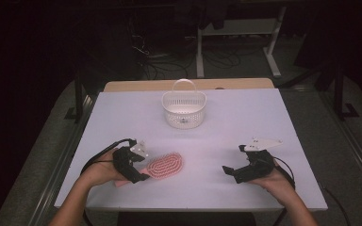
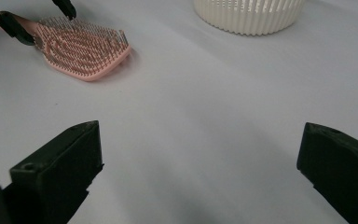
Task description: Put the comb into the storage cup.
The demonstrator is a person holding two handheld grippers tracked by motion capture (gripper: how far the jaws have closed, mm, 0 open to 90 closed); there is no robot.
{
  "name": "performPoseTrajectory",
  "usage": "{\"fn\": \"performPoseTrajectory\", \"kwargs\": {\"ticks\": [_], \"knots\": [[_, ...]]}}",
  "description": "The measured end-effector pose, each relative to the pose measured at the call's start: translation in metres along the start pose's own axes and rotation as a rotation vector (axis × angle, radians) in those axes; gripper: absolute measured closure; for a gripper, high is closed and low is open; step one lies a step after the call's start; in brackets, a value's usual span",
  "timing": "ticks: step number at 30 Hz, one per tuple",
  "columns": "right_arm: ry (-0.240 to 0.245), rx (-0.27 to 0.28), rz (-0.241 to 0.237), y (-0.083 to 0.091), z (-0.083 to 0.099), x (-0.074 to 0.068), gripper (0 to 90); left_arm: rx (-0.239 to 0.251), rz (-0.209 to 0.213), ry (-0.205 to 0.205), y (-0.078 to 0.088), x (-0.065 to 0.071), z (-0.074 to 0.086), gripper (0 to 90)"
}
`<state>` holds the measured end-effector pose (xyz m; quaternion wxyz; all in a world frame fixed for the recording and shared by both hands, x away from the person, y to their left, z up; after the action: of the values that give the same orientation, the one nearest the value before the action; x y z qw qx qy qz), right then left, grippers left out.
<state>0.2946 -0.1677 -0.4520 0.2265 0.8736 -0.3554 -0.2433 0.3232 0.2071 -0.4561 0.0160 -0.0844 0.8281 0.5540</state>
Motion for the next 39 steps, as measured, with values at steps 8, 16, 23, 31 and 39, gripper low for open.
{"fn": "performPoseTrajectory", "kwargs": {"ticks": [8, 16, 23, 31, 39], "knots": [[0.001, -0.001, -0.001, -0.0002, 0.0001, -0.0001, 0.0, -0.03, 0.02, -0.015, -0.0021, 0.0014, 0.0012, 37.7], [0.001, 0.0, -0.001, 0.0, 0.0, -0.0001, 0.0, -0.044, 0.035, -0.021, -0.0039, 0.0025, 0.001, 45.1], [0.0, 0.001, 0.0, 0.0, -0.0001, 0.0001, 0.0, -0.058, 0.038, -0.016, -0.0046, 0.0028, 0.0011, 50.5], [0.0, 0.001, 0.0, 0.0, -0.0002, 0.0003, 0.0, -0.08, 0.042, -0.02, -0.0062, 0.0033, 0.0001, 56.0], [-0.001, 0.0, -0.001, -0.0004, -0.0002, -0.0001, 0.0, -0.09, 0.046, -0.021, -0.0071, 0.004, -0.0022, 62.0]]}}
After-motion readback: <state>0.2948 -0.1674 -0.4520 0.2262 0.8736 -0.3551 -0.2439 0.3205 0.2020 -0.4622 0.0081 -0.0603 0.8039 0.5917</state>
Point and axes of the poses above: each handheld gripper's, and its own axes: y roughly backward along the jaws, z roughly out of its underside, x roughly to its right, the point moved 3 cm from there along -y, roughly forward along the jaws, and after that the axes turned 12 degrees about -y, right-handed, at the moved point
